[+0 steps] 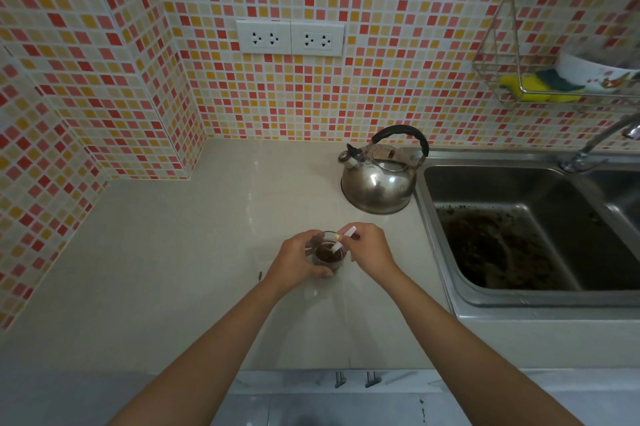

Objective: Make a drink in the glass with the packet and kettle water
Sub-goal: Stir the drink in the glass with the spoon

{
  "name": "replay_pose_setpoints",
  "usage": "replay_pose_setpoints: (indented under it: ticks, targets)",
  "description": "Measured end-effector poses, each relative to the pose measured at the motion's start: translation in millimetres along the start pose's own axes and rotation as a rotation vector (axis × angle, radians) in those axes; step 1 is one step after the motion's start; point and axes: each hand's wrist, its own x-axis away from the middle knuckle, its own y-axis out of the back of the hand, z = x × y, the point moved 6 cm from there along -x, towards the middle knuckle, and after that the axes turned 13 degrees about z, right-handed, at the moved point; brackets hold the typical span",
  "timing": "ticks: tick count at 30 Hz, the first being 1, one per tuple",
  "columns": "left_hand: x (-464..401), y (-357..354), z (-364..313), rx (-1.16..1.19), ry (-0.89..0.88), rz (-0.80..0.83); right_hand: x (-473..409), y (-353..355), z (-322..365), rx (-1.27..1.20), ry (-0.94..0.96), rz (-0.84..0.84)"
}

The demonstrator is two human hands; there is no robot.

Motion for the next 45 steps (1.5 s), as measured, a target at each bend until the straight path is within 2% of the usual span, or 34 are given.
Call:
replay_pose_setpoints:
  ticks: [3, 9, 19, 23, 27, 32, 45]
  targets:
    - [0.4, -0.1, -0.5, 0.006, -0.008, -0.002, -1.4, 1.7, -5.1, 0.016, -0.047, -0.041]
    - [0.5, 0.2, -1.4, 0.006, -0.018, -0.008, -1.1, -3.9, 2.6, 0.060, 0.014, -0.029]
    - [0.9, 0.3, -0.2, 0.017, -0.024, -0.009, -1.8, 0.1, -3.5, 0.105, -0.027, -0.058]
    - [-0.1, 0.7, -0.2, 0.026, -0.027, 0.001, -1.5, -2.4, -3.2, 0.028, -0.006, -0.026]
    - [1.3, 0.4, -0.5, 0.026, -0.013, 0.000, -0.9, 1.4, -2.7, 0.104, -0.001, -0.062]
    - [0.9, 0.3, -0.1, 0.028, -0.012, 0.000, -3.1, -3.6, 3.1, 0.129, 0.017, 0.027]
    - [1.5, 0.5, -1.8, 0.021, -0.035, -0.010, -5.7, 1.8, 0.2, 0.118, 0.019, 0.014]
